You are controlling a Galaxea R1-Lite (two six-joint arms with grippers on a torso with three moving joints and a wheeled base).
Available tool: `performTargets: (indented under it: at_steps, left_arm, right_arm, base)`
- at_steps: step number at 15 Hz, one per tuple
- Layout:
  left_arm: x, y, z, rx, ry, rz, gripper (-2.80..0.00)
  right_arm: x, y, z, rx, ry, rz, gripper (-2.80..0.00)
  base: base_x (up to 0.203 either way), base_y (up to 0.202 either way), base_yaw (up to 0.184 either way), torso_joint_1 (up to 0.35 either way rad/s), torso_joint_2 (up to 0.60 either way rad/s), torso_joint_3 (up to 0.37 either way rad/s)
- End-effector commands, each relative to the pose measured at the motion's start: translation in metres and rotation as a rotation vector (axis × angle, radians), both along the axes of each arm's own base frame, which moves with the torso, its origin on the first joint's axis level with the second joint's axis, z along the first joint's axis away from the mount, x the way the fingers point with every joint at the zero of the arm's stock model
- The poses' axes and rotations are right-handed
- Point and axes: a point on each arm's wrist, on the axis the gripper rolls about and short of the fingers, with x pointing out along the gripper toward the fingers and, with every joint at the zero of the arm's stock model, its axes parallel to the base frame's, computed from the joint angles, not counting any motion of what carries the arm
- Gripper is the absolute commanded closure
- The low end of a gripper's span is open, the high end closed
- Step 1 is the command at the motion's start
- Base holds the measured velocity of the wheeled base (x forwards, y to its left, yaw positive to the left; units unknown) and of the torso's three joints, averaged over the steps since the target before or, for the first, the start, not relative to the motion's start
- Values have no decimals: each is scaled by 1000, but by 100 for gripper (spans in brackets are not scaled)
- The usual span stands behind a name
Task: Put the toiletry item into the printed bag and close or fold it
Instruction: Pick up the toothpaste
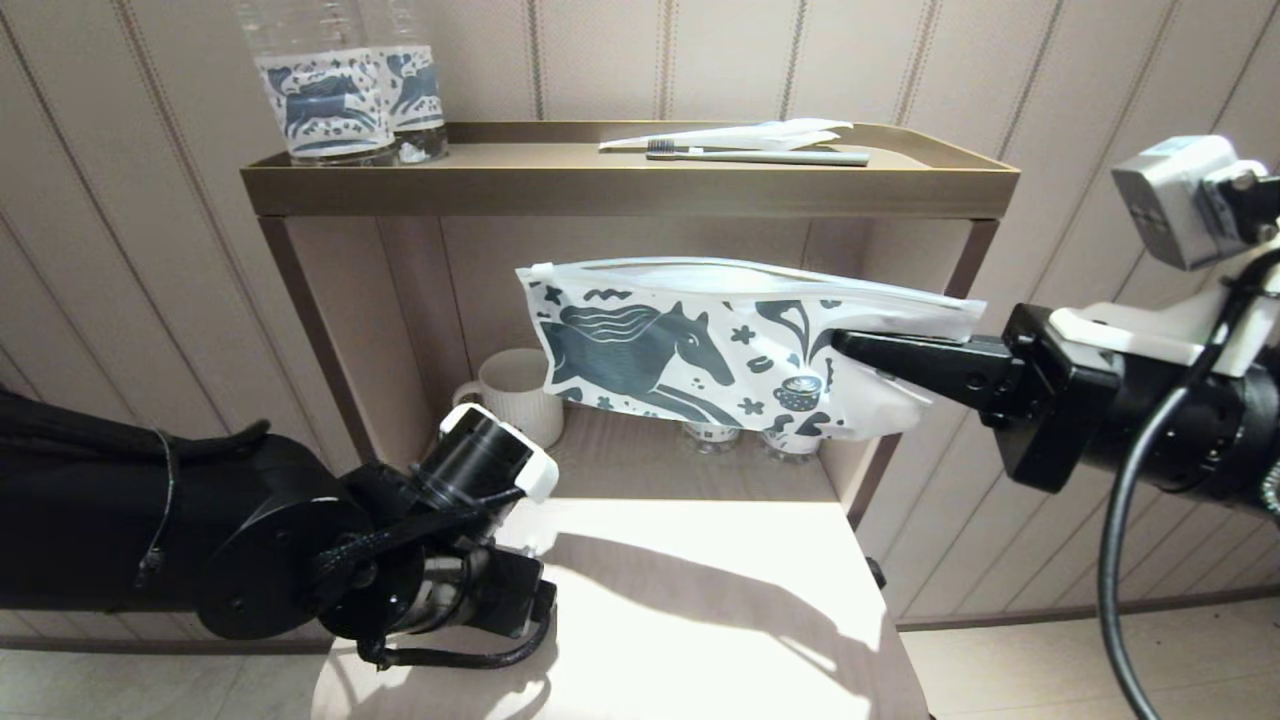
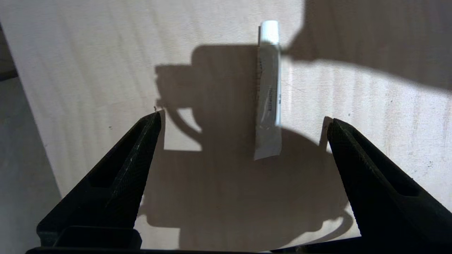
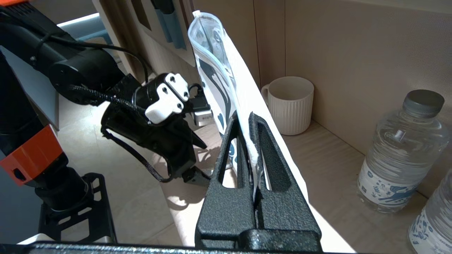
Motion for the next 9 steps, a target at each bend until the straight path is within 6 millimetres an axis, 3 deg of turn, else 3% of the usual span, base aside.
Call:
performTargets:
  at_steps: [1, 3, 4, 5, 9]
  left_arm:
    - [1, -3, -6, 14, 14, -1, -280]
    - [2, -5, -10, 23, 23, -5, -280]
    - [1, -5, -10, 34, 16, -2, -170]
    - [0, -5, -10, 48, 5, 4, 0]
    - [-2, -10, -9, 39, -5, -1, 0]
  right_arm:
    - [-1, -1, 1, 3, -6, 2, 0]
    - [0, -2, 2, 3, -8, 1, 0]
    - [1, -4, 2, 4, -8, -2, 0]
    - [1, -5, 3, 1, -5, -1, 0]
    - [0, -5, 3, 1, -5, 0, 0]
  base:
    - [0, 0, 0, 0, 0, 0]
    - [0, 0, 0, 0, 0, 0]
    - [0, 0, 0, 0, 0, 0]
    - [0, 0, 0, 0, 0, 0]
    - [0, 0, 0, 0, 0, 0]
